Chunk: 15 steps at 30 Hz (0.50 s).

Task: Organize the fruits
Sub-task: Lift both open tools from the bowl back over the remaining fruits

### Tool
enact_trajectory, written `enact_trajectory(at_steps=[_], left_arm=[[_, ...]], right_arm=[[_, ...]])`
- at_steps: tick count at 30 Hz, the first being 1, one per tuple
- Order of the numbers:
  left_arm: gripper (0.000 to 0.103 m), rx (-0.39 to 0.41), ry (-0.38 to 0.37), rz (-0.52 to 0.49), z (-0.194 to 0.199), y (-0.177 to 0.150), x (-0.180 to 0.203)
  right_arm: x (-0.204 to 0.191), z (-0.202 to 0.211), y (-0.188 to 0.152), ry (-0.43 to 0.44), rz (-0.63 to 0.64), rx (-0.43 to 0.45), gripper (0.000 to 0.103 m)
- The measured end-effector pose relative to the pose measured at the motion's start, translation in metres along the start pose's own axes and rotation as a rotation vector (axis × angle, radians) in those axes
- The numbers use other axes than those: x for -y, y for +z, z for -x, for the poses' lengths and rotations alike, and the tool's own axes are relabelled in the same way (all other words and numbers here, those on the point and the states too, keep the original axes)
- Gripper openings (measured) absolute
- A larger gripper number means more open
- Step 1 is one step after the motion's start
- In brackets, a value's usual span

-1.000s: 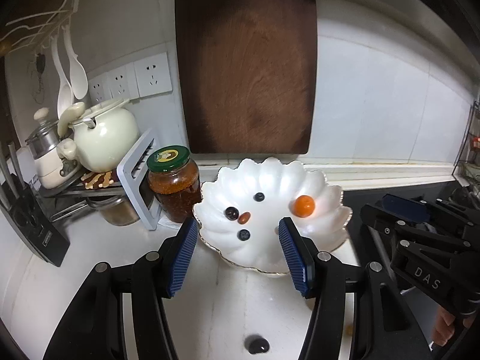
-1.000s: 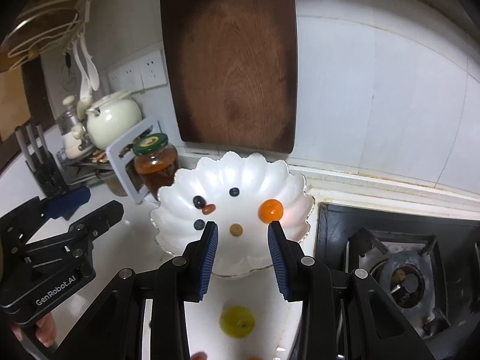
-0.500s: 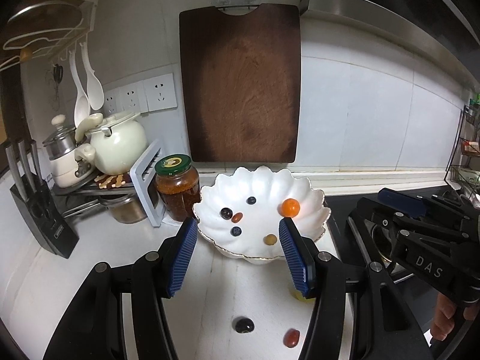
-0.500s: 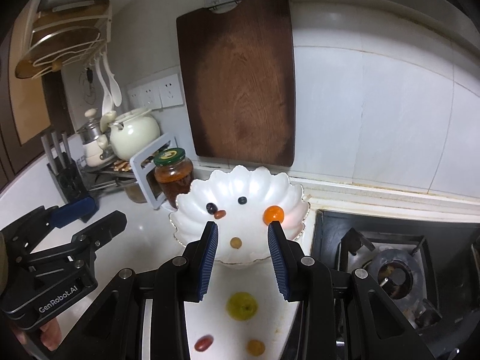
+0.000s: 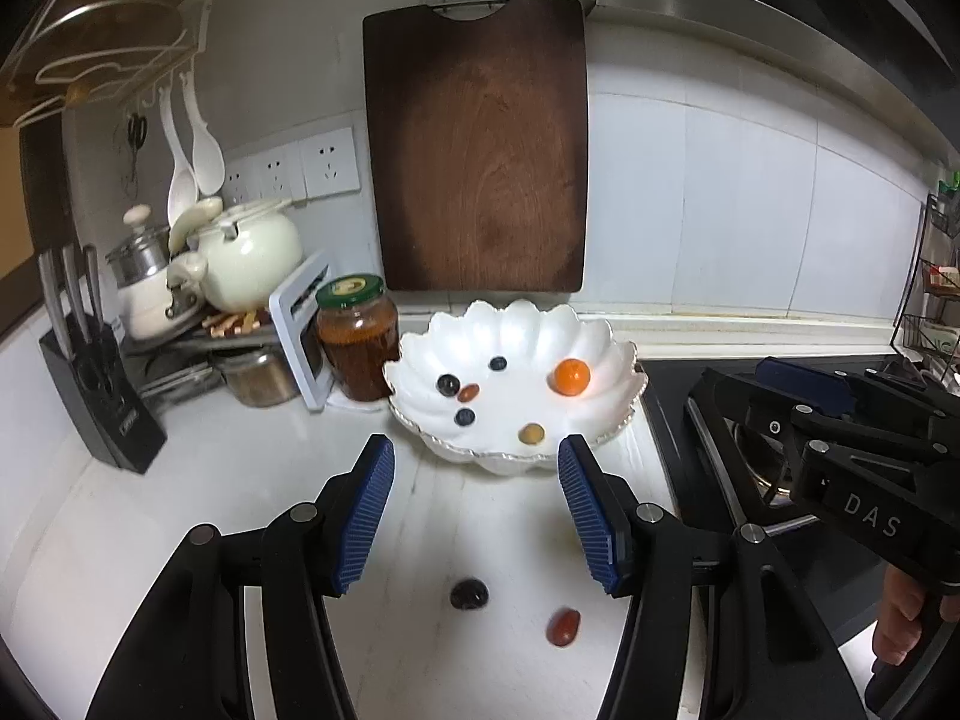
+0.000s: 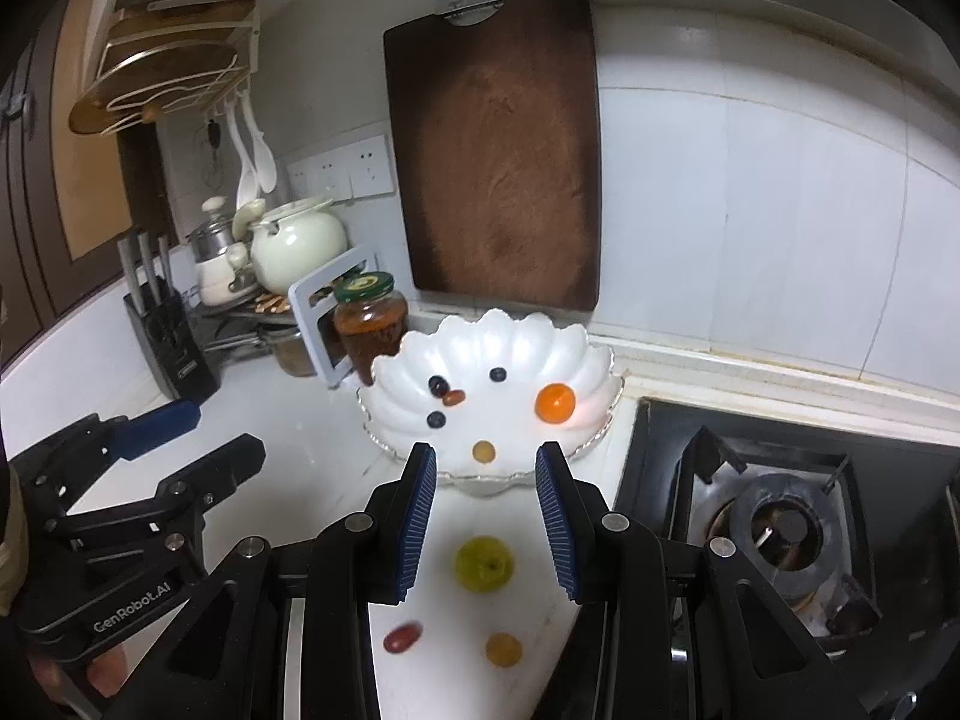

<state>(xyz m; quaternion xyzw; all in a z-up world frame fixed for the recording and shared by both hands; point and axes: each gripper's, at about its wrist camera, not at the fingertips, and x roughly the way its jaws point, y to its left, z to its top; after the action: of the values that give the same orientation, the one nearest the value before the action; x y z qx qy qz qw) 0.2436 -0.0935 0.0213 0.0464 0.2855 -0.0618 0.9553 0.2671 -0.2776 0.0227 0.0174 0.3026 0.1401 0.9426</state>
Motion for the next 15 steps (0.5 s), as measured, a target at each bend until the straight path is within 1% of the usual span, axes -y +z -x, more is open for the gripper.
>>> enact_trajectory(at_steps=[5, 15], left_arm=[[0.056, -0.027, 0.022, 0.004, 0.0, -0.017, 0.008], [0.056, -0.122, 0.017, 0.034, -0.012, -0.051, 0.016]], right_arm=[[0.003, -0.001, -0.012, 0.033, 0.014, -0.012, 0.036], [0.004, -0.005, -0.04, 0.062, 0.043, -0.062, 0.036]])
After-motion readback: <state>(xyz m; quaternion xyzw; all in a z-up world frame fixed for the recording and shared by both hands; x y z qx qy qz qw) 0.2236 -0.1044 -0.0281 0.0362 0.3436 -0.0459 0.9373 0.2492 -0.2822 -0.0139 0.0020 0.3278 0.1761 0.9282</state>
